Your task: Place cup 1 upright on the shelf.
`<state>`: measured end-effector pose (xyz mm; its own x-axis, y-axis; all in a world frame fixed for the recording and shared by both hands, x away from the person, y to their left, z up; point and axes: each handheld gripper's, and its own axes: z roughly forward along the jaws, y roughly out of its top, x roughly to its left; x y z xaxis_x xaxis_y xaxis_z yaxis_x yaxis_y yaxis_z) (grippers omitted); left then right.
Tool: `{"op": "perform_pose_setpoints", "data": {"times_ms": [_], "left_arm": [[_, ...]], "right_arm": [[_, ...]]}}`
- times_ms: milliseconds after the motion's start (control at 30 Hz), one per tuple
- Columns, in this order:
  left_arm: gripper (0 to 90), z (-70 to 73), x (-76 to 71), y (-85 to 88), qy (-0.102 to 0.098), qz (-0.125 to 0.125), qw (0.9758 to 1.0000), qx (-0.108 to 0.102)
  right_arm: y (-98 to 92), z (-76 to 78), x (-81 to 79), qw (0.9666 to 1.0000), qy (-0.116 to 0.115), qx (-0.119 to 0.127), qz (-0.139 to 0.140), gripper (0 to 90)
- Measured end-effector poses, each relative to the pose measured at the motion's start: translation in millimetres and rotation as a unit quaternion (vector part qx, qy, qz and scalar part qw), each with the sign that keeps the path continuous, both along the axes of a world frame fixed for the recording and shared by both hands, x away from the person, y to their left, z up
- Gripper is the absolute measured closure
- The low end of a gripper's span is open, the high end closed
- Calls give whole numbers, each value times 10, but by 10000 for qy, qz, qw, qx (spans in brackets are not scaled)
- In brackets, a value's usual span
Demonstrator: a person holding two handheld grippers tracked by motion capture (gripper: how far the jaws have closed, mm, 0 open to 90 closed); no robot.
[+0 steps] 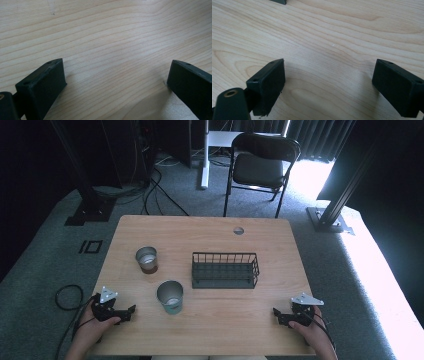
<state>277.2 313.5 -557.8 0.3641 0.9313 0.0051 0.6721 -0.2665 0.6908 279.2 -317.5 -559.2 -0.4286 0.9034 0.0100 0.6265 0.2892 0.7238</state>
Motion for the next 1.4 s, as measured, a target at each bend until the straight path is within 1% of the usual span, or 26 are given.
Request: {"op": "perform_pose_setpoints", "data": {"times_ms": [533,700,767,900,1000,1067,1233,1400], "left_arm": [[23,0,1,0,3,-1,10000,4],[22,0,0,-1,1,-1,10000,4],[22,1,0,-1,3,-1,10000,6],[23,0,1,0,1,0,10000,3],[22,0,1,0,1,-1,10000,2],[22,0,1,0,1,-1,10000,4],[22,0,1,0,1,-1,10000,3],[23,0,1,0,1,-1,10000,2]], "right_arm": [[2,1,2,10000,-5,-12,35,109],[12,2,21,10000,-13,22,-12,111],[36,7,25,10000,-22,13,46,112],[90,41,32,9999,-80,73,125,112],[140,78,38,9996,-119,100,234,112],[172,98,44,9994,-134,80,293,112],[254,132,56,9989,-116,225,385,112],[331,163,66,9982,-173,216,528,112]]}}
